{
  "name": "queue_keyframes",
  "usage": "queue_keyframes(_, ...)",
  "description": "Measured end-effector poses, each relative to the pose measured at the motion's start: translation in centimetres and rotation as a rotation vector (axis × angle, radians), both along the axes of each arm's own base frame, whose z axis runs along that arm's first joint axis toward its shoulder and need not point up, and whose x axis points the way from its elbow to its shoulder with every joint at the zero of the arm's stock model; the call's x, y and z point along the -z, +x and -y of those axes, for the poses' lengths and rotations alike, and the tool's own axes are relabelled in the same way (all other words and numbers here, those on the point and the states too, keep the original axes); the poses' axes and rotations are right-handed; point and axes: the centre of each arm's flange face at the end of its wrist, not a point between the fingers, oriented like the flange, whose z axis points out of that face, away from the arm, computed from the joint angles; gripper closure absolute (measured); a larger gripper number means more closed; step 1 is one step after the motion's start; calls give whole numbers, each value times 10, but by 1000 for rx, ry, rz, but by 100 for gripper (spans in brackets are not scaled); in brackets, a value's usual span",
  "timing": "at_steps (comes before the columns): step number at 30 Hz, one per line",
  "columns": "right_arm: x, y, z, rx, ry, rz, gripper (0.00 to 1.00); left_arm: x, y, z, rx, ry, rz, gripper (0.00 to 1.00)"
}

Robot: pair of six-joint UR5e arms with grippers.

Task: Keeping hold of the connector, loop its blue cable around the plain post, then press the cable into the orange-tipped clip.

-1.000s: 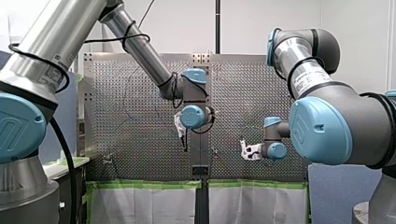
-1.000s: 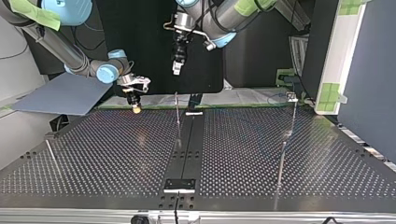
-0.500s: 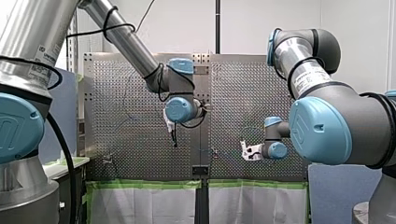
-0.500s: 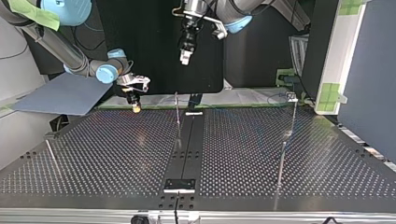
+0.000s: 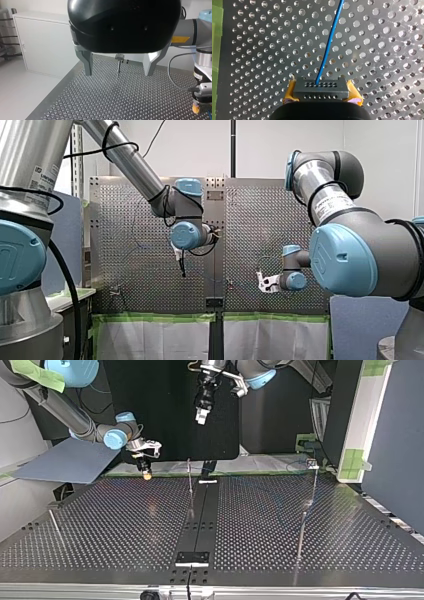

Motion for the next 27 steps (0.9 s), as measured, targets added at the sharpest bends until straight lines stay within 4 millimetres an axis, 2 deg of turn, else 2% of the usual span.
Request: queue_keyframes(27, 0, 0, 0, 0, 0, 0, 100, 0, 0, 0, 0, 0, 0, 0)
